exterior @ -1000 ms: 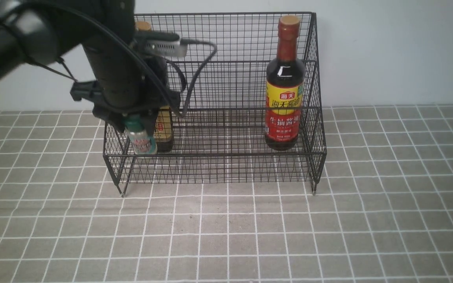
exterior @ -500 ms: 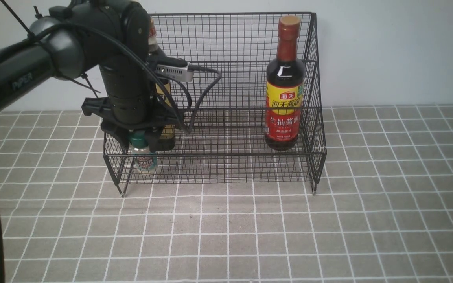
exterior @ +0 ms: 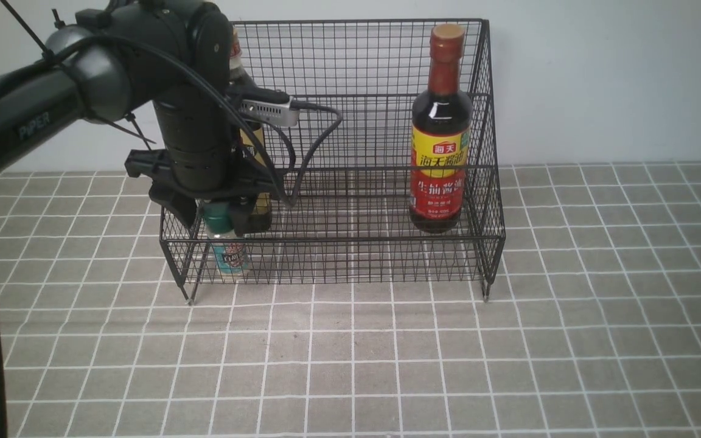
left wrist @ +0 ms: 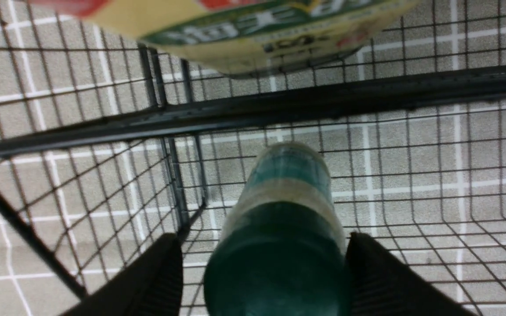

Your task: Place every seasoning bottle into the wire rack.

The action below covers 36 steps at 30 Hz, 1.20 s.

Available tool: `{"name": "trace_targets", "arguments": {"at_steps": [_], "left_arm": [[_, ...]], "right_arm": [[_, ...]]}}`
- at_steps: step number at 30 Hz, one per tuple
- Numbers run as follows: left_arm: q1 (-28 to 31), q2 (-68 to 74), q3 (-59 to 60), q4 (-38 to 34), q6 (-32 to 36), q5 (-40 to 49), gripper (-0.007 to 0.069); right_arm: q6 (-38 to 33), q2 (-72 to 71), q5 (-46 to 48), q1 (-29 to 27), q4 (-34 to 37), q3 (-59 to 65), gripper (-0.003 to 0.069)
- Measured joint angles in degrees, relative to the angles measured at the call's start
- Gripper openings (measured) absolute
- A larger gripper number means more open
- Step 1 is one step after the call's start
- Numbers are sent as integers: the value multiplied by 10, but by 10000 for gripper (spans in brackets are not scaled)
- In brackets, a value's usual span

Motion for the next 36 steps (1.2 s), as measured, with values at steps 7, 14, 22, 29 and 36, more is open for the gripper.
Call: {"name": "trace_targets", "arguments": {"at_steps": [7, 14, 22, 29, 36], "left_arm": [[0, -42, 0, 8, 2, -1, 412], [1, -122, 0, -20, 16, 0, 215], [1, -239, 10, -49, 50, 2, -6], [1, -386, 128, -51, 62, 5, -7], [1, -542, 321, -38, 69, -77, -7]], "right_arm": [[0, 0, 0, 0, 0, 0, -13], [0, 0, 1, 0, 0, 0, -13], [0, 0, 6, 0, 0, 0, -13], [0, 0, 14, 0, -18, 0, -13], [0, 0, 17, 0, -54, 0, -13]]}}
